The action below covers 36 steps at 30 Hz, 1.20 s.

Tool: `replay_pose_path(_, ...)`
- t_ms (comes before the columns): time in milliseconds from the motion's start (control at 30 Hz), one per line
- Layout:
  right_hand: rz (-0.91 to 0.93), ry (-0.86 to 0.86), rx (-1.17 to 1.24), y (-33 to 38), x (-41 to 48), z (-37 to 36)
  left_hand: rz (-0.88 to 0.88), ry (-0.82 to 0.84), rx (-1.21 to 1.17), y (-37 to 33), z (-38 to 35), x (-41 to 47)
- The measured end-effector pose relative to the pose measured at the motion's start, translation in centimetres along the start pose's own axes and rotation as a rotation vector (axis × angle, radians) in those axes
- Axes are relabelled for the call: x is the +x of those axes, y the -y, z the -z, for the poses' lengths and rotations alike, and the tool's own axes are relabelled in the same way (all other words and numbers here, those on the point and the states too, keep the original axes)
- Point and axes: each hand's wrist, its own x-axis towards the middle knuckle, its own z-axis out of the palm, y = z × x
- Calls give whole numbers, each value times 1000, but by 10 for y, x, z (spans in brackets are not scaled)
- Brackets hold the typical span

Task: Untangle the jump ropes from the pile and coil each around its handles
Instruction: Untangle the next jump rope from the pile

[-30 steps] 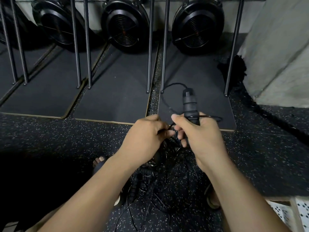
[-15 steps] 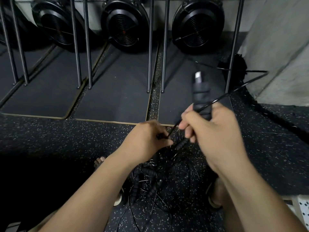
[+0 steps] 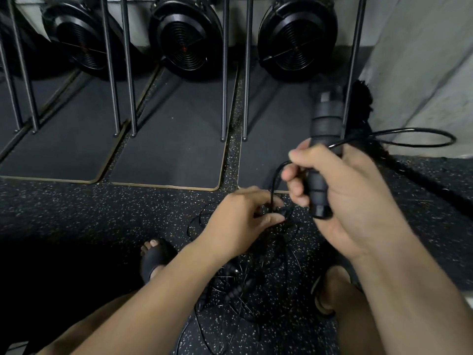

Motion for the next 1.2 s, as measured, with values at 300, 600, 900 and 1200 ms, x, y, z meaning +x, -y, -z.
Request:
replay_pose_path(300,46,-30,222,4,10,6,167,214,65,10,-11,-8)
replay_pose_path(600,30,-110,-231,-47,24,6,122,59,127,7,10,4)
replay_pose_path(900,108,-188,-717,-68,37,-15,24,-214,68,4,32,-1)
replay_pose_path(1200,86,-86,-473,-57,25,-22,98,-42,48,19,44,-1)
